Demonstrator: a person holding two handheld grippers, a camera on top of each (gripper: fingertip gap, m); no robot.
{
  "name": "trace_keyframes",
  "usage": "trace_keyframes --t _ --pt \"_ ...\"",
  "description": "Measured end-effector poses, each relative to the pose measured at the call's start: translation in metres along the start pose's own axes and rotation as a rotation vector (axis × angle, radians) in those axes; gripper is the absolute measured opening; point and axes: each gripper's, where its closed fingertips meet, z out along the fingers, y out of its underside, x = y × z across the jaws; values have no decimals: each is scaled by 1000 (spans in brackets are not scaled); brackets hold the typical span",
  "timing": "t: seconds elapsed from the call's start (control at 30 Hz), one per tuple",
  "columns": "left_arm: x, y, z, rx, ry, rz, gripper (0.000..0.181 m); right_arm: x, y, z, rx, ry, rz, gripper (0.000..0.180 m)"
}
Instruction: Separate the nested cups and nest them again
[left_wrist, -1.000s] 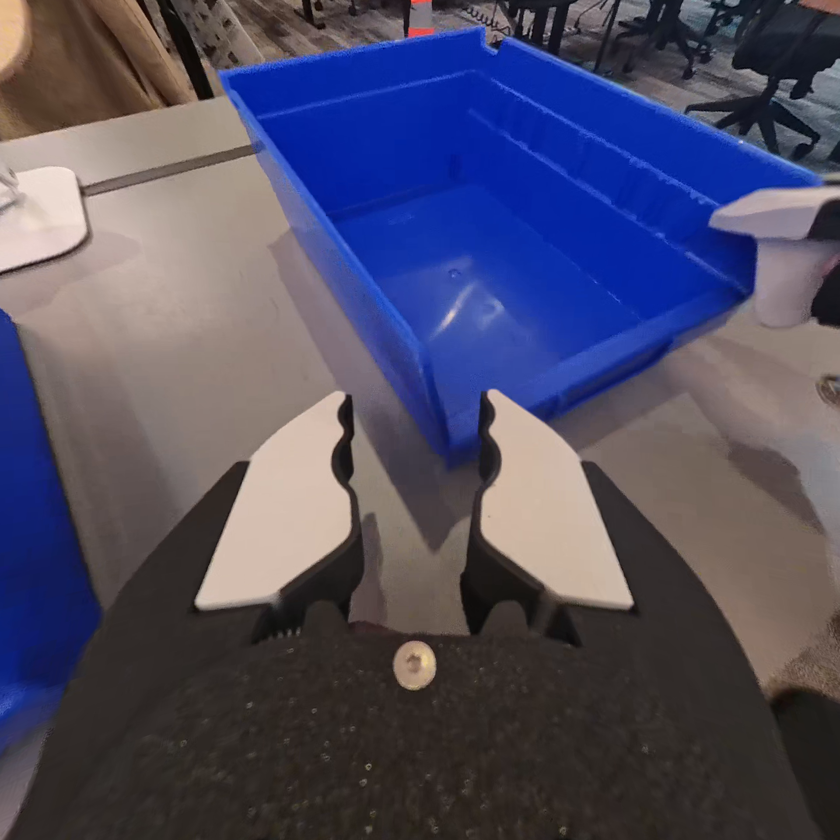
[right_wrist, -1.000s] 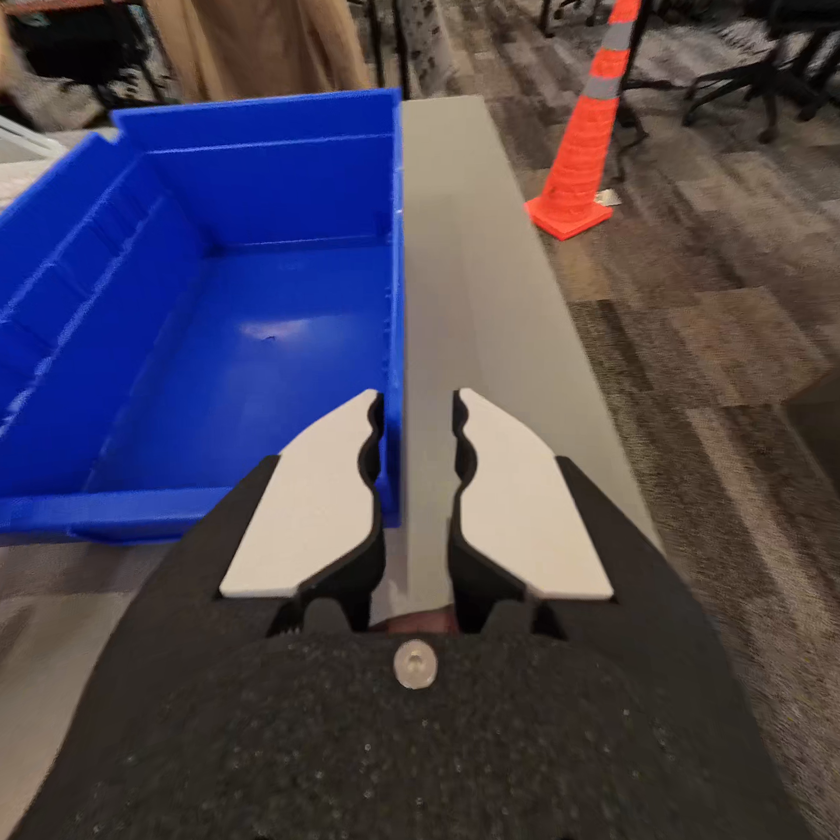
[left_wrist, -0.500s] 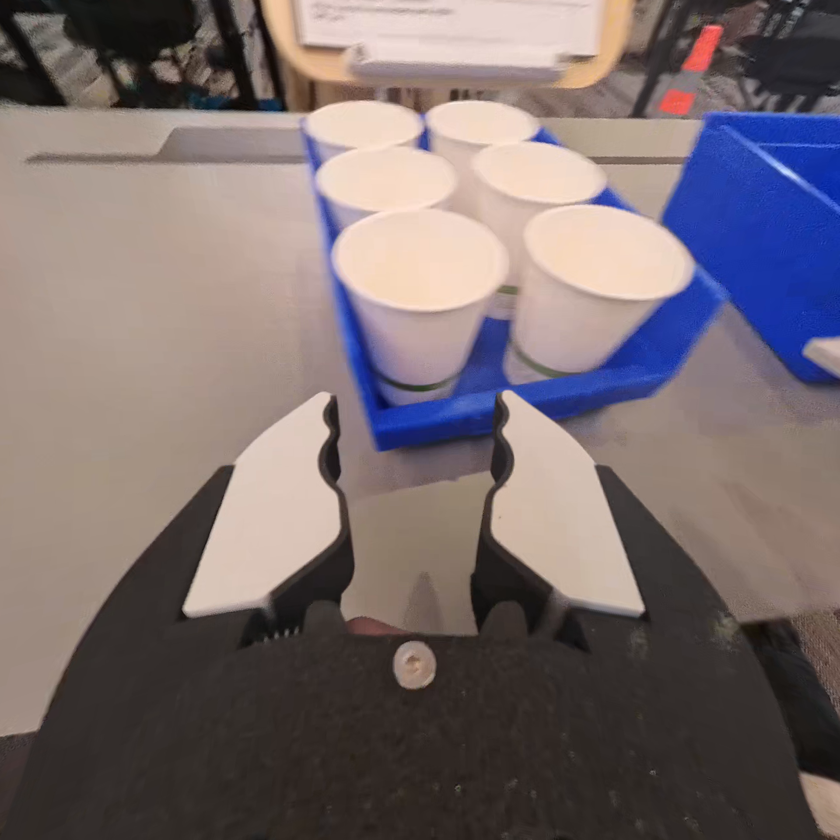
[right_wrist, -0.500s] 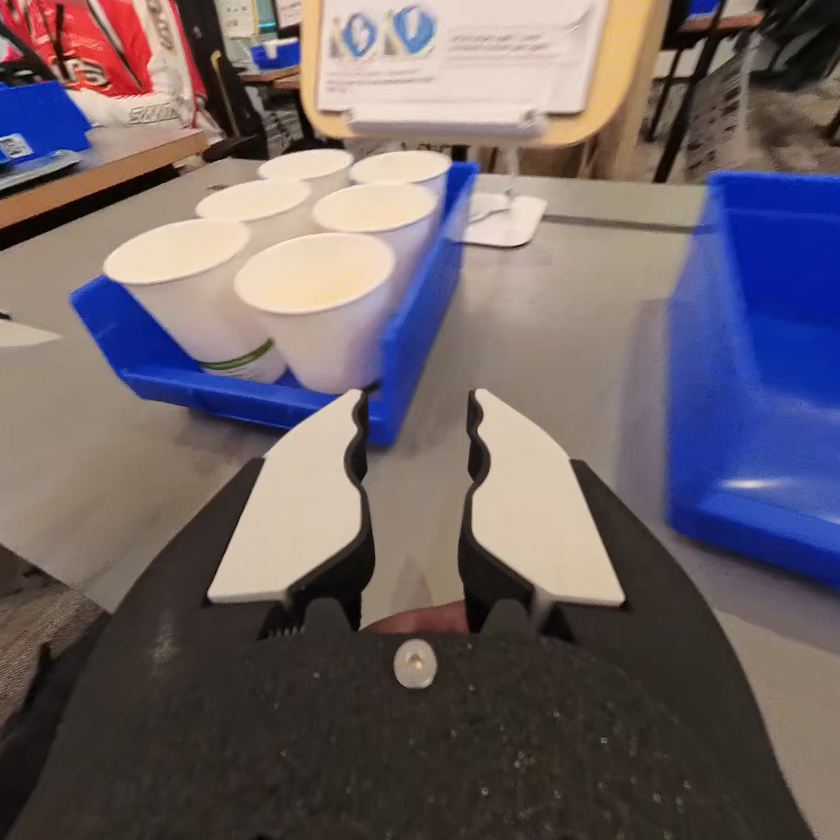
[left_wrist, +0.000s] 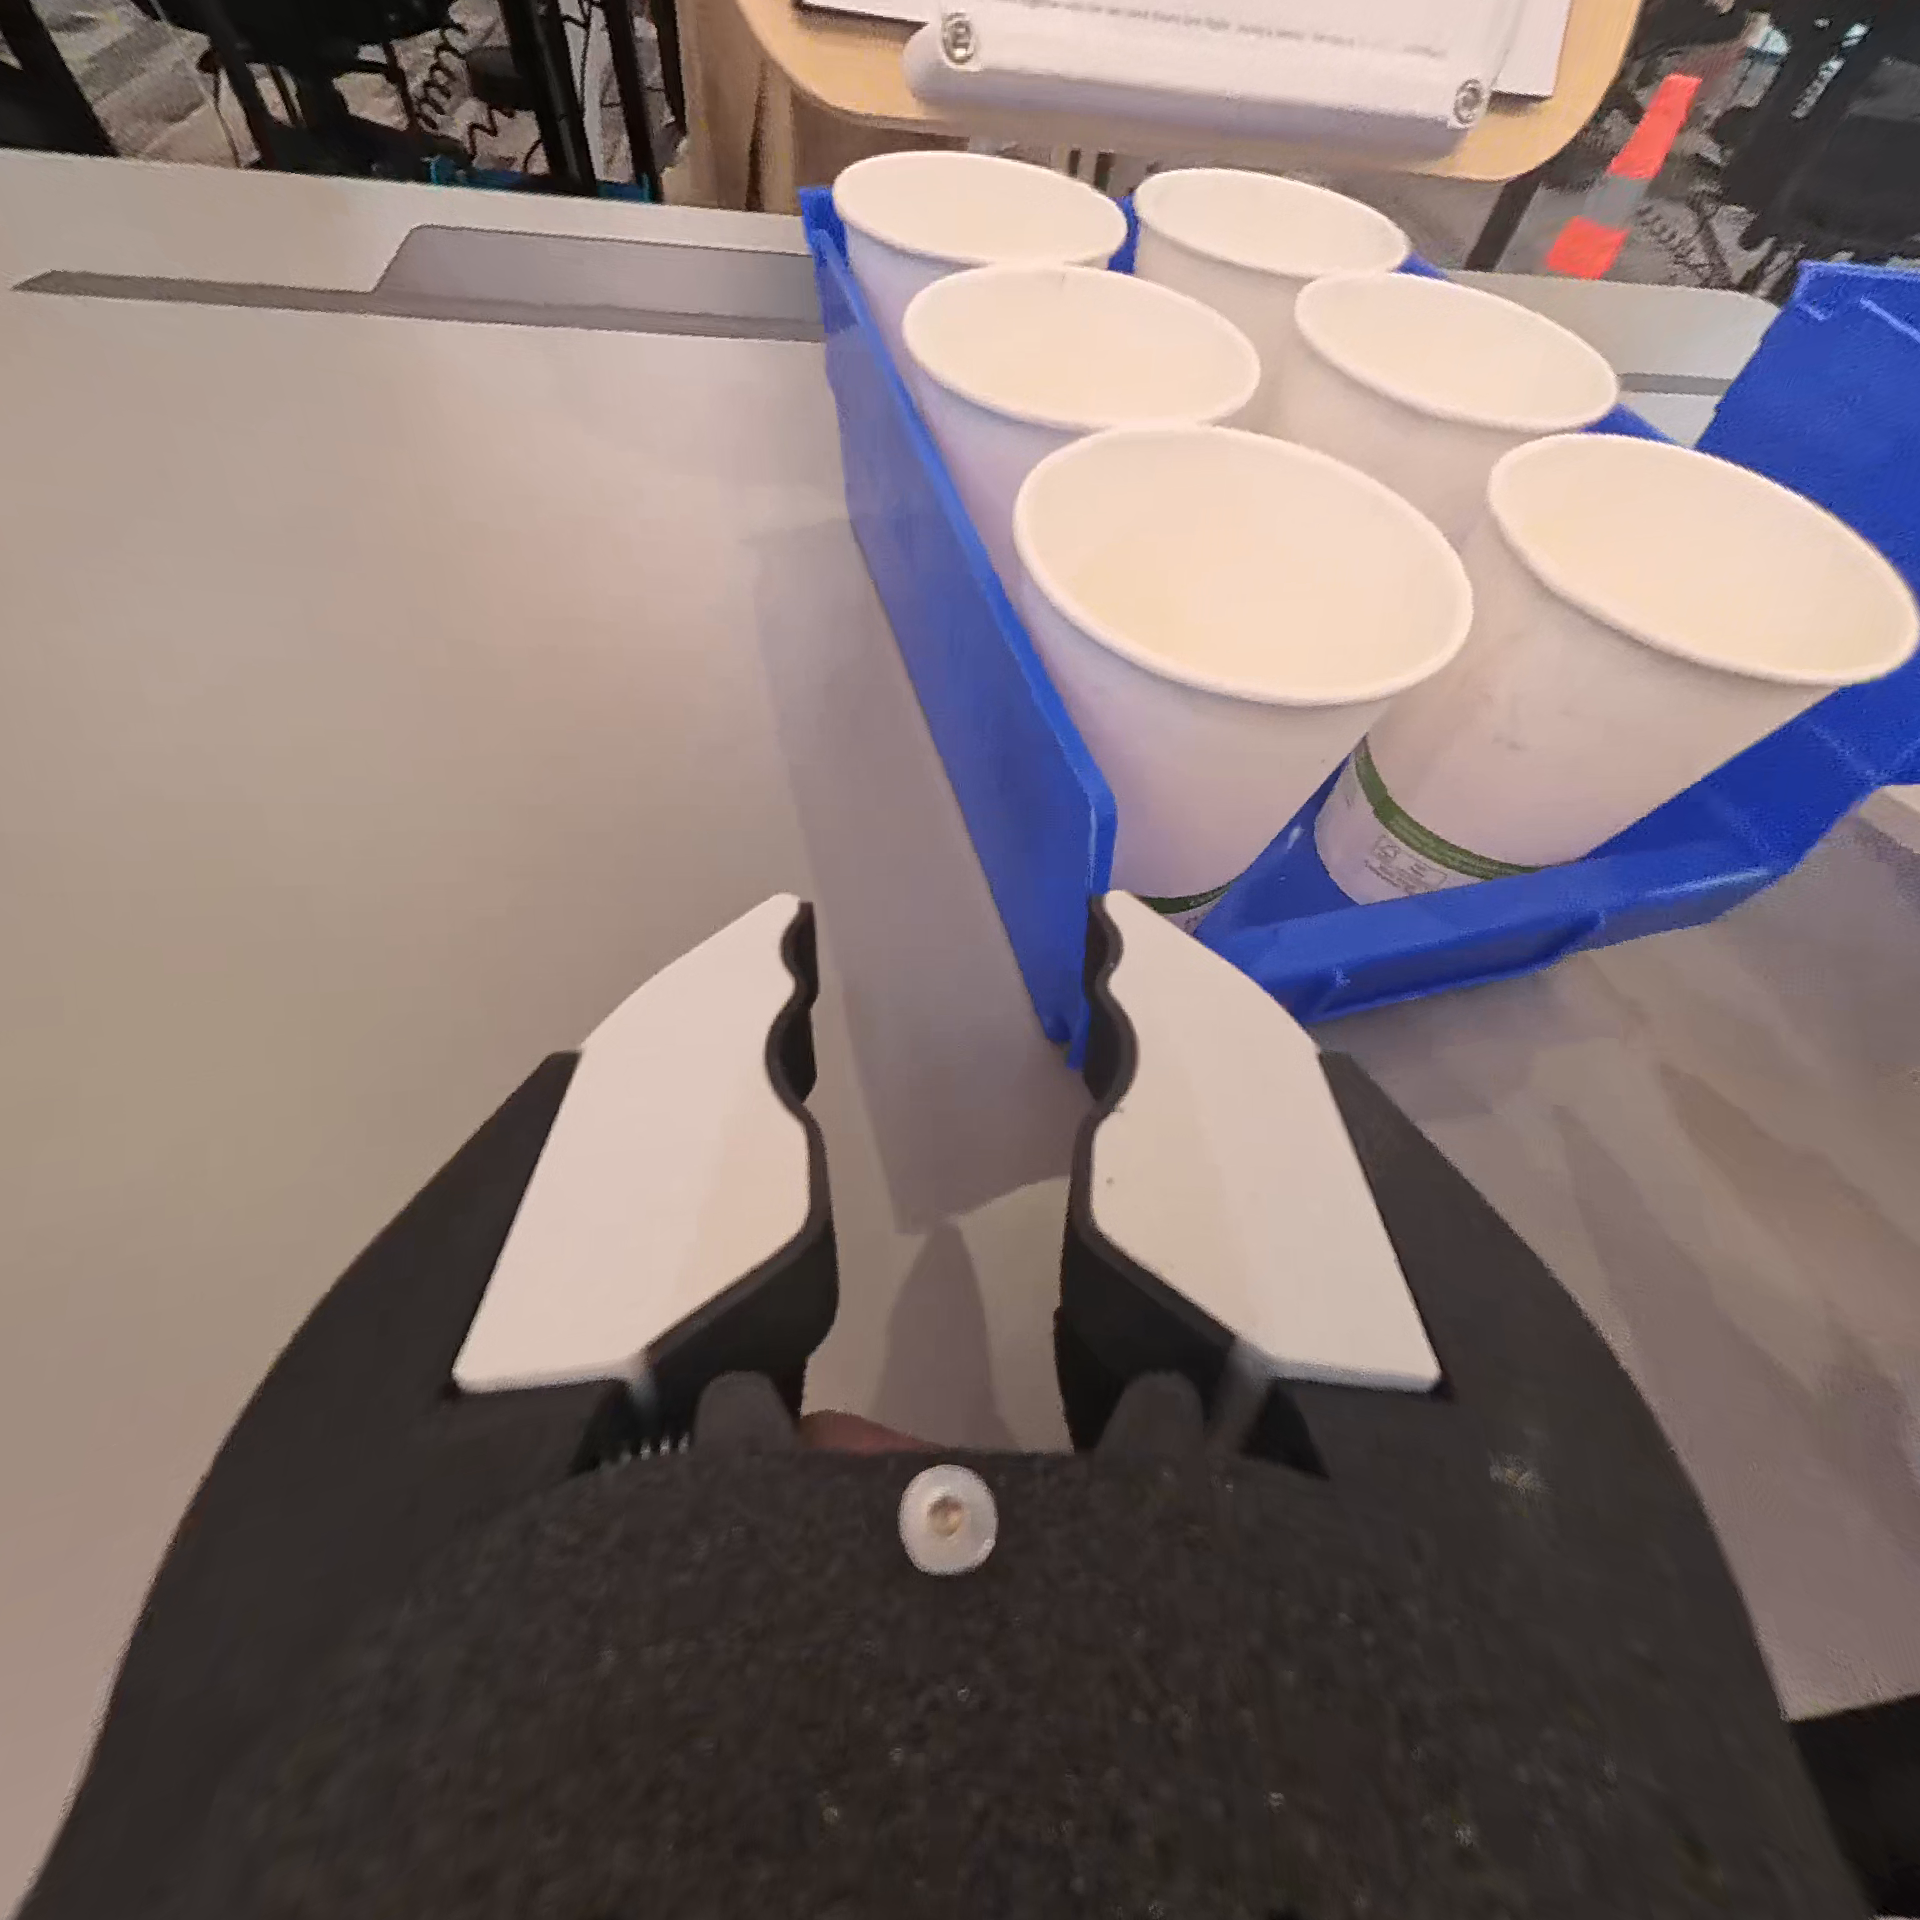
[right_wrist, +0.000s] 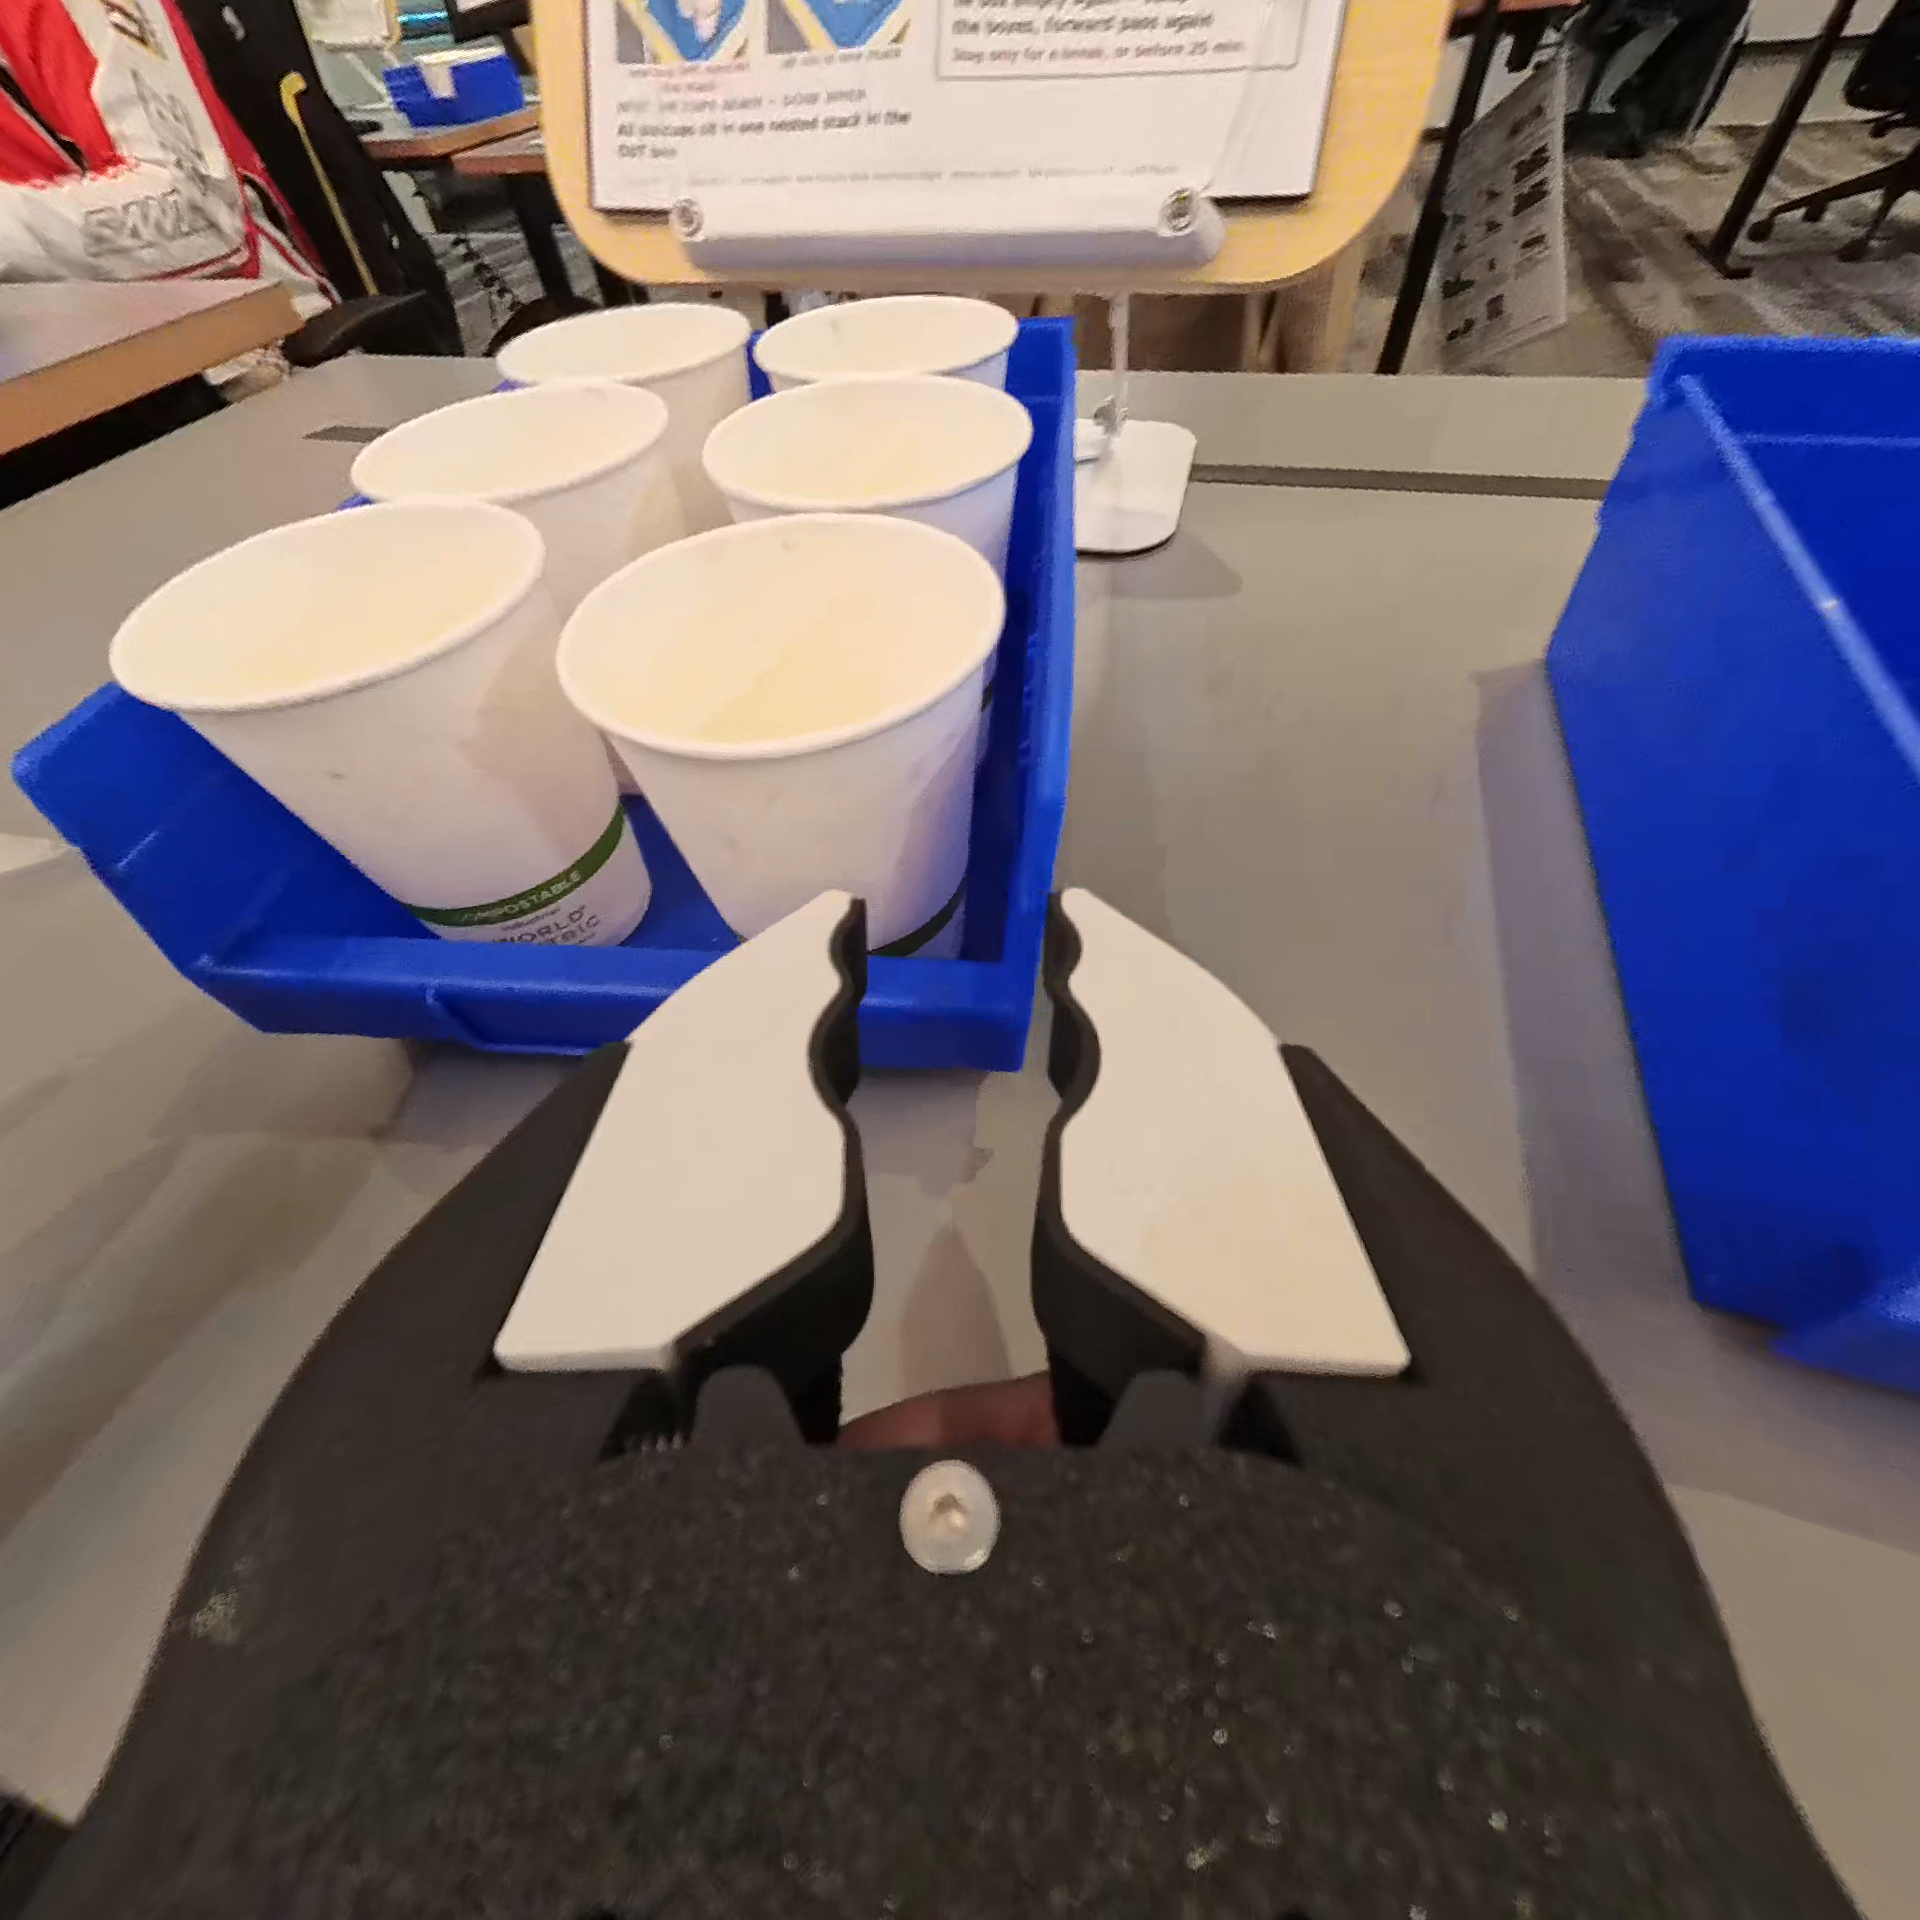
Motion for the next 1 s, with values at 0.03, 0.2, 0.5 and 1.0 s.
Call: trace_keyframes --t 0.03,0.2,0.5,1.0 --pt "4 -1 2 4 9 0 49 6 0 3 -3 23 -7 33" --pt "21 -15 4 69 46 -11 57 28 3 28 -42 76 -2 36" --pt "33 -3 52 -17 -45 -11 8 29 7 63 -84 32 20 2" --pt "-138 -7 -23 44 -231 -29 2 -165 5 56 15 -58 73 4"
